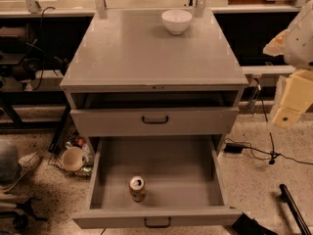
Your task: Pick orange can from middle drawer and place on counter
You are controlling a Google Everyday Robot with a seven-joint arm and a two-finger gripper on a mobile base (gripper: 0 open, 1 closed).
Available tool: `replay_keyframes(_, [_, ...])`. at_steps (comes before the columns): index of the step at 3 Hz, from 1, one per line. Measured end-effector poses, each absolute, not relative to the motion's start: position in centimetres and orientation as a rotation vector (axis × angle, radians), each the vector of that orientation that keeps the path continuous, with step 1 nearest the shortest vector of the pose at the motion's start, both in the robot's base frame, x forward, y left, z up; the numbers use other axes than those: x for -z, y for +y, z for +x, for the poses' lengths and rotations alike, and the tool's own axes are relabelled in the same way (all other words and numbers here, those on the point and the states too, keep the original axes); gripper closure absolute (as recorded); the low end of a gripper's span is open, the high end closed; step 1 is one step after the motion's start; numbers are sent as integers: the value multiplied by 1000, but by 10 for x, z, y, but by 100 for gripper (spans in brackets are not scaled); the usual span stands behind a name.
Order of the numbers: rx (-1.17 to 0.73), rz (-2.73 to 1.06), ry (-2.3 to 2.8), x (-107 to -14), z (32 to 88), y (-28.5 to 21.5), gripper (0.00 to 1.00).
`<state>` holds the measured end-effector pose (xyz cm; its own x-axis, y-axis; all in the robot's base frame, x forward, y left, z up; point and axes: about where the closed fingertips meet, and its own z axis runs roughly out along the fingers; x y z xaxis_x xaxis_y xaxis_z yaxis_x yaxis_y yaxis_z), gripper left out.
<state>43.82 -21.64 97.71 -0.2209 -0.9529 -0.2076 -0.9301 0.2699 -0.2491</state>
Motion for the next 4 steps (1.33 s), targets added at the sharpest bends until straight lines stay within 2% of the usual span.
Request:
replay_keyframes(1, [102,-1723,2229,-977,438,-216,0])
replay_keyframes(2, [-4,-1659,2250,-952,432,-213,0])
replay_keyframes(4, [-495,-1375,2297,-814,408,-173,0])
